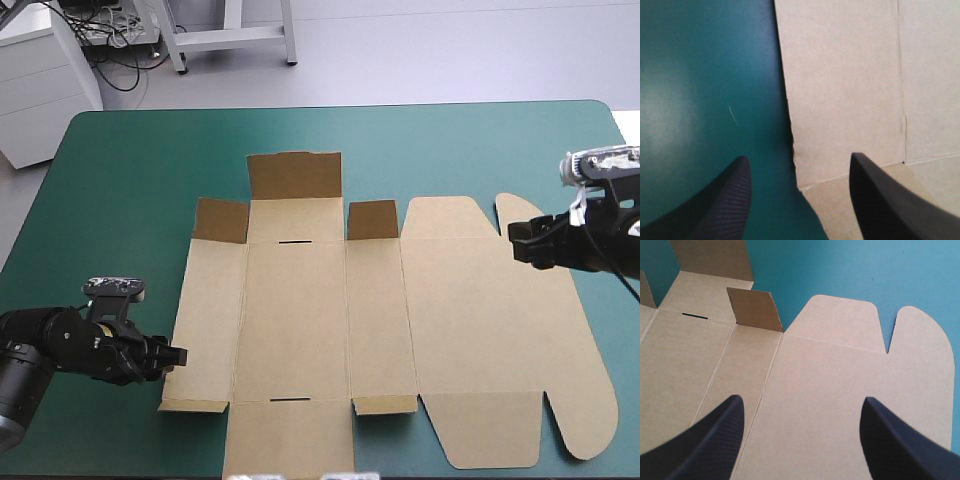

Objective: Fold the box

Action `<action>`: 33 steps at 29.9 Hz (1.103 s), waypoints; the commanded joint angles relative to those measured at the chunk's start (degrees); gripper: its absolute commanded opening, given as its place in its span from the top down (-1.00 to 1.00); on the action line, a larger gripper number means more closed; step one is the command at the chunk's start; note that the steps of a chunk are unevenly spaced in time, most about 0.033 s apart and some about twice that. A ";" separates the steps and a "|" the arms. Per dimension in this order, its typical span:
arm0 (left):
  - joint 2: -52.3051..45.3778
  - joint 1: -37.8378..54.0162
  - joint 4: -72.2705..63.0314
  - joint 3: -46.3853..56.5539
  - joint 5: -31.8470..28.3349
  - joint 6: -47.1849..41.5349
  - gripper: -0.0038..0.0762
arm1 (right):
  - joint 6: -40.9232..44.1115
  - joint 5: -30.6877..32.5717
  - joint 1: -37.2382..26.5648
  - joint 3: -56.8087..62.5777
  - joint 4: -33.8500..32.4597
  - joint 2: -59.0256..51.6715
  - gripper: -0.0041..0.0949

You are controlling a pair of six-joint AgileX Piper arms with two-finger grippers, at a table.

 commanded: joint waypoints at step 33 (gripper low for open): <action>19.71 23.70 -41.21 9.07 -2.33 33.62 -0.14 | -1.34 -5.32 5.02 1.77 1.85 -3.21 -0.33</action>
